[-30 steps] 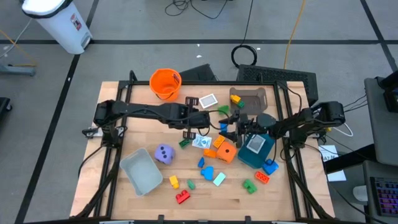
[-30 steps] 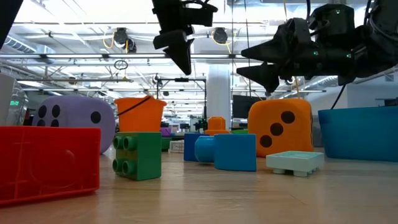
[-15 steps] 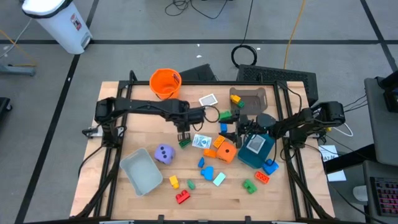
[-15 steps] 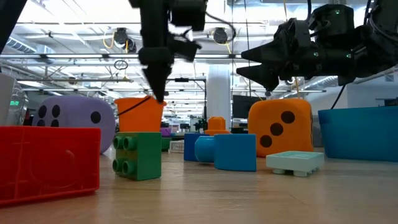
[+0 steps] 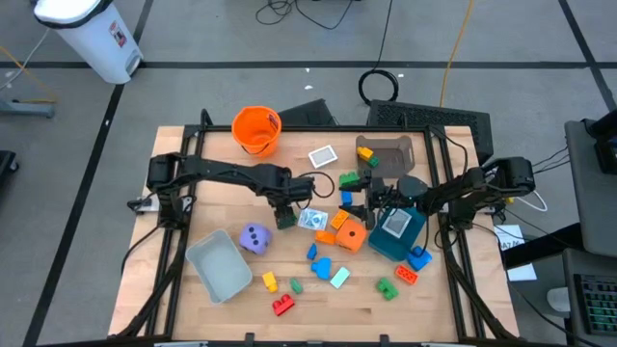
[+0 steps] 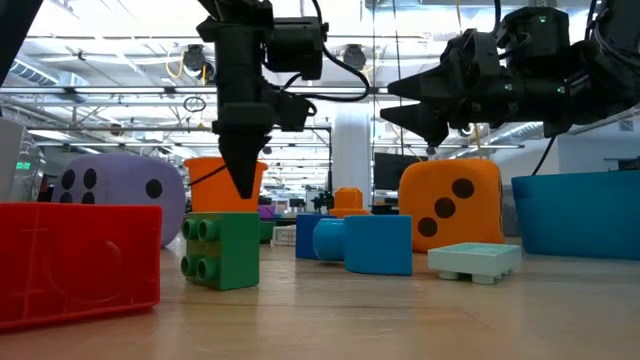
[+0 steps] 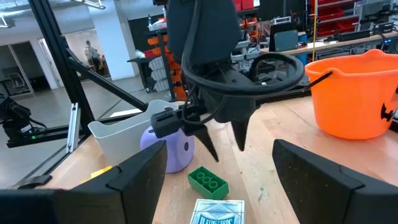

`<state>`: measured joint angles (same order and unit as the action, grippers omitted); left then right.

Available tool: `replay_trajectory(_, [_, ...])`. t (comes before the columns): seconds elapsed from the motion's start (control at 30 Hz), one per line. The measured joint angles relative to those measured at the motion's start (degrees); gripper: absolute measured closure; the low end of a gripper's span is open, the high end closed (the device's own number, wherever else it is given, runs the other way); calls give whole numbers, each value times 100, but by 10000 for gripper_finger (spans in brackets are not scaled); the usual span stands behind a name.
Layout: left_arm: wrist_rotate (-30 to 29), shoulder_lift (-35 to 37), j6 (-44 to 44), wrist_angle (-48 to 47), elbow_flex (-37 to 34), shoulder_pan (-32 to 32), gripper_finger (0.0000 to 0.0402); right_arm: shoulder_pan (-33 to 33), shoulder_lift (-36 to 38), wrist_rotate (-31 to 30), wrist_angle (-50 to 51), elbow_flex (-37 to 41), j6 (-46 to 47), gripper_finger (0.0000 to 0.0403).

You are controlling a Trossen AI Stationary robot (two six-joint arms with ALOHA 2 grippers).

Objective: Pick & Place Toys
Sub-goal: Put the green game piece into the black bin

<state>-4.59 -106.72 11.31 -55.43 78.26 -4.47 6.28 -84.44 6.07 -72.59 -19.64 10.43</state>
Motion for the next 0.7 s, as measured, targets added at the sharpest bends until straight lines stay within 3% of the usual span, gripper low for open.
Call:
replay_trajectory(0.13, [343,0,667,254,0,98,179,0,0,0,6,0,0,121])
replay_trajectory(0.33, [410,0,1062,352,0,306,158,-1,0,0,27,0,1,121])
replay_trajectory(0.7, [-47,-50,1347,619,-103,416,105,-2,0,0,42,0,1,123])
